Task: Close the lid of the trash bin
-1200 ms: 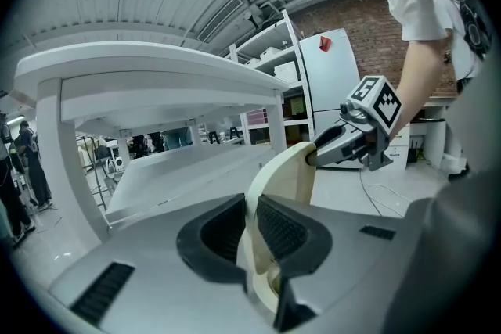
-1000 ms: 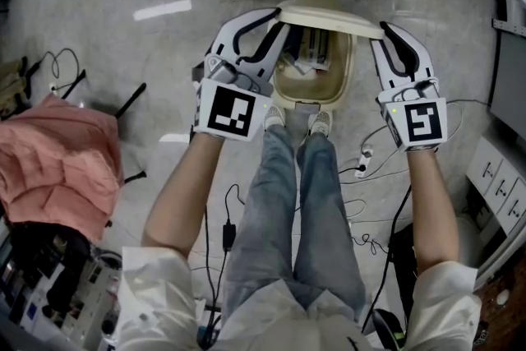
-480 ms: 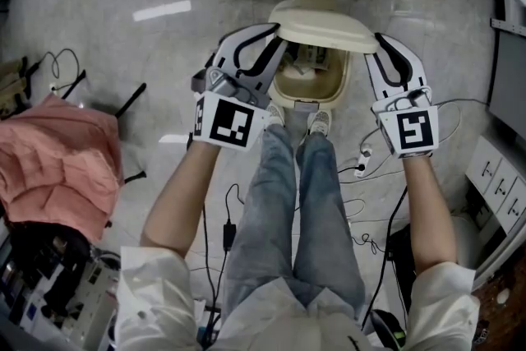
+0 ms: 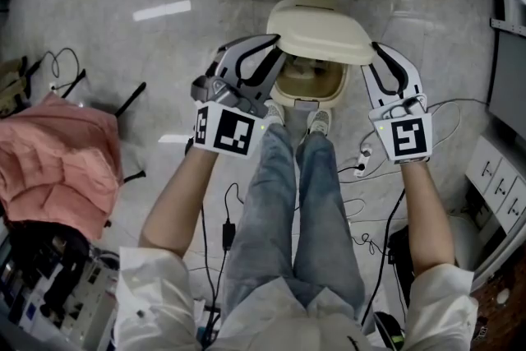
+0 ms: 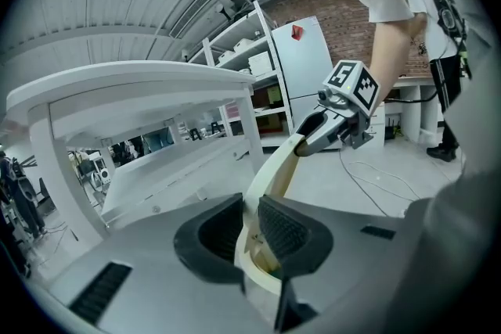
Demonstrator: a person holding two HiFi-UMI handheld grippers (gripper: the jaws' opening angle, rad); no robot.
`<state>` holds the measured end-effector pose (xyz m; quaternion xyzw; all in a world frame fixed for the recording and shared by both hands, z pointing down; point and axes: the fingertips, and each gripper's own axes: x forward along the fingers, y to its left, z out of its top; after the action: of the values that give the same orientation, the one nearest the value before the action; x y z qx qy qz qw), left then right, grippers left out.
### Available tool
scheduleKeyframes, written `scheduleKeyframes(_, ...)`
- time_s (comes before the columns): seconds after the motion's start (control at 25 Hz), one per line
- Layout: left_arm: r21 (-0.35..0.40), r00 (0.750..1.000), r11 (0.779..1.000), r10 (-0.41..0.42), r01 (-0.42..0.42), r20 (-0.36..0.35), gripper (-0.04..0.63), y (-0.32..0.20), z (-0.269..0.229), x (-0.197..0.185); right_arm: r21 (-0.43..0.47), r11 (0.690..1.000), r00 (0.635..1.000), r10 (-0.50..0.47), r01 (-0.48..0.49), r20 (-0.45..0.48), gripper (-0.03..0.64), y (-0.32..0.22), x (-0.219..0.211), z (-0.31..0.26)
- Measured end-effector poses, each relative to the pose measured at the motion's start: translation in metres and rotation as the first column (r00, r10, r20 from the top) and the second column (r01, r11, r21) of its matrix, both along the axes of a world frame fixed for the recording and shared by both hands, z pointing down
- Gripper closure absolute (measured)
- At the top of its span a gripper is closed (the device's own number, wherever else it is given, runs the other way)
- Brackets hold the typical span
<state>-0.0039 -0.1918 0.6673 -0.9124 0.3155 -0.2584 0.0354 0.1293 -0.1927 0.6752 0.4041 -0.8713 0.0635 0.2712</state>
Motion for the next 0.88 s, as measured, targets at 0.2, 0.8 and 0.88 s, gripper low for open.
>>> scheduleKeyframes(0.2, 0.0, 0.999, 1.0, 0.026, -0.026, 0.024, 0.522, 0.01, 0.005, 0.0, 0.003, 1.0, 1.0, -0.019, 0.019, -0.016, 0.506, 0.009, -0.002, 0.003)
scheduleKeyframes(0.8, 0.006, 0.971, 0.982, 0.184, -0.187, 0.154, 0.511, 0.041, 0.022, 0.001, -0.012, 0.995, 0.991, -0.104, 0.103, -0.086, 0.48, 0.036, -0.004, 0.02)
scheduleKeyframes(0.88, 0.0, 0.966, 0.979, 0.199, -0.202, 0.164, 0.508, 0.046, 0.025, 0.001, -0.016, 0.994, 0.989, -0.112, 0.111, -0.101, 0.477, 0.041, -0.004, 0.023)
